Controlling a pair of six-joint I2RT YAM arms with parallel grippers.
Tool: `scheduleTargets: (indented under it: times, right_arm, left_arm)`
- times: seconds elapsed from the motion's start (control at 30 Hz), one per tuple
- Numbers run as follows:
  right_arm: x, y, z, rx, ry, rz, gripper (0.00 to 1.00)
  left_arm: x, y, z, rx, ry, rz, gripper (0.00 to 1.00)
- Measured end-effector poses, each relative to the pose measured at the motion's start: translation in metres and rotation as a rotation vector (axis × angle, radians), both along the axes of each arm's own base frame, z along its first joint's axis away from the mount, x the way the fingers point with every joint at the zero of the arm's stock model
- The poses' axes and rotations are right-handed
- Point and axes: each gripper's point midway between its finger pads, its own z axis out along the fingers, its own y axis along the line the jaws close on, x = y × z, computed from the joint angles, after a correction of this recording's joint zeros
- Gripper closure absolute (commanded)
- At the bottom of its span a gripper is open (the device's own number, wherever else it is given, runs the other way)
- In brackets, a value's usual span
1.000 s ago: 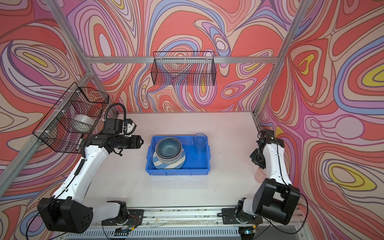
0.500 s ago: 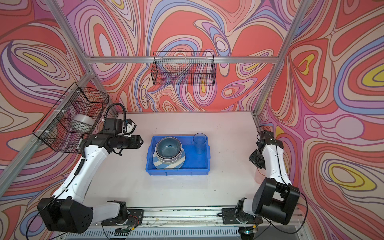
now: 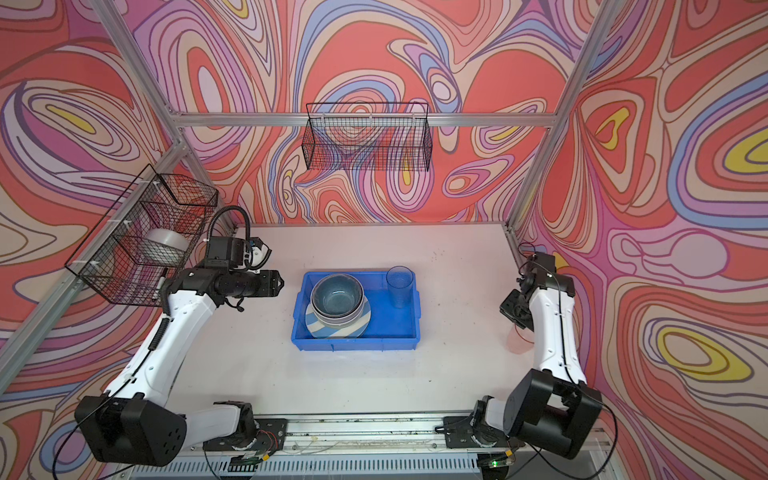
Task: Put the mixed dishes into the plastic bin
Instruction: 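Close the right gripper on the lying pink cup and lift it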
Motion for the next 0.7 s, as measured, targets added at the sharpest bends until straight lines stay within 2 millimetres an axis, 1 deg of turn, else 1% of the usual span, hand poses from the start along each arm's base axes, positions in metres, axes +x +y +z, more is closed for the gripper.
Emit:
scheduleTargets:
  times: [0.1,0.33,0.47,0.6,0.7]
  right_arm:
    - [0.002,0.002,0.018,-0.005,-0.047,0.014,1.00]
    - [0.010,0.014,0.053,0.006,-0.122,0.071,1.00]
    - [0.018,0.031,0.076,-0.001,-0.164,0.149,1.00]
    - [0.029,0.056,0.098,-0.005,-0.203,0.253,1.00]
    - [0.039,0.072,0.110,-0.004,-0.217,0.319,1.00]
  left_arm:
    - [0.000,0.002,0.000,0.004,0.000,0.007,0.30]
    - [0.001,0.009,0.000,0.023,-0.002,0.030,0.29]
    - [0.002,0.014,0.000,0.029,-0.002,0.048,0.29]
    - [0.002,0.017,0.000,0.033,-0.002,0.054,0.29]
    - [0.002,0.020,0.000,0.044,-0.003,0.065,0.29]
